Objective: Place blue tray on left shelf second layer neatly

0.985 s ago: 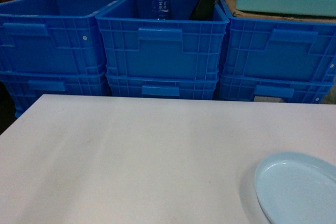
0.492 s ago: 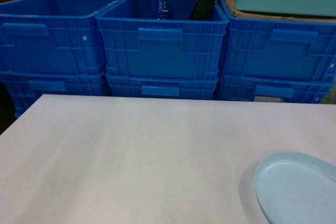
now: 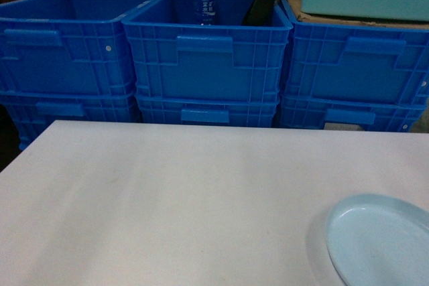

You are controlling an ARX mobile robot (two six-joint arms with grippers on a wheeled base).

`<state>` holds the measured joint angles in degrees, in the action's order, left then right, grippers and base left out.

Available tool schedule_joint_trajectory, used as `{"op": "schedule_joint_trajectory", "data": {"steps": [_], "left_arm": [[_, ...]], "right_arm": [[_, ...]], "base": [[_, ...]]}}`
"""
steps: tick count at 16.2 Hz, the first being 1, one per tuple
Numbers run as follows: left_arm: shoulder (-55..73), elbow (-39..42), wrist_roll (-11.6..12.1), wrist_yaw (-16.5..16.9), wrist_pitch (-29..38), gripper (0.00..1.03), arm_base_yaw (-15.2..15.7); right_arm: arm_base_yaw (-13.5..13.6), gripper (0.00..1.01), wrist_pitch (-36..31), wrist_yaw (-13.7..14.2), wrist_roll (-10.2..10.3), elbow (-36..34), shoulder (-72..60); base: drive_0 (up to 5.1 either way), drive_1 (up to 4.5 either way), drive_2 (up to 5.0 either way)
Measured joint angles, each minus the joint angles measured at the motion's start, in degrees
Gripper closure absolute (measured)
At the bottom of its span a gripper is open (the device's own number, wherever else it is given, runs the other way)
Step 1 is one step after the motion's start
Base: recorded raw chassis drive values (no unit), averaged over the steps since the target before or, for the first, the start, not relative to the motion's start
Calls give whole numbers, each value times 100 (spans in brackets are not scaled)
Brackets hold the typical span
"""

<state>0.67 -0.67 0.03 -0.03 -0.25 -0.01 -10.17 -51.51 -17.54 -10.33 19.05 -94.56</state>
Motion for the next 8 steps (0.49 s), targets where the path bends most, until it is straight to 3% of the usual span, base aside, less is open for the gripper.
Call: {"op": "schedule_joint_trajectory", "data": {"steps": [2, 8], "left_arm": [[0, 0, -2, 0, 2, 5, 0], [0, 0, -2, 0, 2, 5, 0]], "right_arm": [[2, 3, -463, 98, -33, 365, -1346], [-76, 3, -605, 238, -28, 787, -2452]], "base": [[0, 0, 0], [0, 0, 0]]}}
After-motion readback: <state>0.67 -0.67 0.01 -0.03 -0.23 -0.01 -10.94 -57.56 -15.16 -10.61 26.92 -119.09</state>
